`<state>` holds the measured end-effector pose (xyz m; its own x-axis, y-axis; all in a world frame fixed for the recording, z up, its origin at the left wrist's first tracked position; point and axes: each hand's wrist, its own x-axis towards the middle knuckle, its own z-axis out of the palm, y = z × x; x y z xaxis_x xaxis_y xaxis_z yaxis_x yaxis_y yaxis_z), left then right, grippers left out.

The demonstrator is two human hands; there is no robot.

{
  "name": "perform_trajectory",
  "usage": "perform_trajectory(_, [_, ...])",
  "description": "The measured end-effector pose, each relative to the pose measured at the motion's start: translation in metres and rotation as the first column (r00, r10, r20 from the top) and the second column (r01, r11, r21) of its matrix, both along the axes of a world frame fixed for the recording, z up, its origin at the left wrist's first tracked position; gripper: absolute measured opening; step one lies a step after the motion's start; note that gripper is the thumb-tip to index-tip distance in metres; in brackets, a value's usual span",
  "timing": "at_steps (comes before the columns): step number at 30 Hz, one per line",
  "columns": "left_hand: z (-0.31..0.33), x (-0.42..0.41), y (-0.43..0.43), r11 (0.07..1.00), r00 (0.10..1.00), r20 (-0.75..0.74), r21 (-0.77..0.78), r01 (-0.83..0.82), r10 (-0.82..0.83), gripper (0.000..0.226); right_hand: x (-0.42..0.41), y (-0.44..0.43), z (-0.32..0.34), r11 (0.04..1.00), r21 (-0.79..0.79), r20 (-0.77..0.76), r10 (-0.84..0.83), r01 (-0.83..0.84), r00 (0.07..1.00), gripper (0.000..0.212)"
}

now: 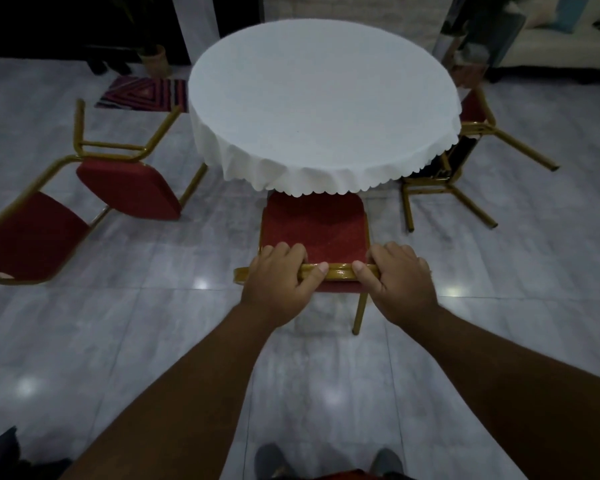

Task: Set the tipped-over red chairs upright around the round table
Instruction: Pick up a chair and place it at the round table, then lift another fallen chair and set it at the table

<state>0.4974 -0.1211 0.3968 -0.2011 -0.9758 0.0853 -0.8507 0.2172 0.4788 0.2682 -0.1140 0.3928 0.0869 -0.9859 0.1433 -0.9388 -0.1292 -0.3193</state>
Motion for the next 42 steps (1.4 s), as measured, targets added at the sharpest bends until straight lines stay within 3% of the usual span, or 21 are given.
perform_trajectory(9, [-0.003,0.007,-0.012,0.999,0.999,-0.008,0.039,0.038,-0.038,0.047,0.009,-0.001,0.009,0.997,0.038,-0.068,-0.067,0.069,0.995,0.050])
perform_trajectory(14, [0.003,0.005,-0.019,0.989,0.999,-0.016,0.141,0.041,-0.040,0.034,0.017,0.008,0.023,0.969,0.186,-0.063,-0.155,0.164,0.986,0.062])
perform_trajectory(19, [0.017,-0.022,-0.019,0.993,1.000,-0.018,0.118,-0.013,0.015,0.029,-0.015,0.024,0.027,0.941,0.270,-0.059,-0.197,0.206,0.979,0.052])
perform_trajectory(24, [0.041,-0.113,-0.027,0.979,0.983,0.056,0.111,0.169,-0.176,0.029,-0.119,0.043,0.040,0.860,0.323,-0.253,-0.324,0.395,0.912,0.063])
perform_trajectory(28, [0.050,-0.204,-0.034,0.963,0.963,0.082,0.115,0.245,-0.255,0.028,-0.210,0.055,0.053,0.826,0.268,-0.251,-0.438,0.497,0.863,0.064])
perform_trajectory(31, [0.058,-0.283,-0.046,0.942,0.921,0.208,0.147,0.302,-0.328,0.033,-0.287,0.071,0.064,0.795,0.245,-0.228,-0.509,0.555,0.830,0.064])
perform_trajectory(42, [0.060,-0.547,-0.057,0.823,0.838,0.112,0.295,0.486,-0.535,0.056,-0.521,0.092,0.072,0.696,0.300,-0.256,-0.601,0.653,0.758,0.069])
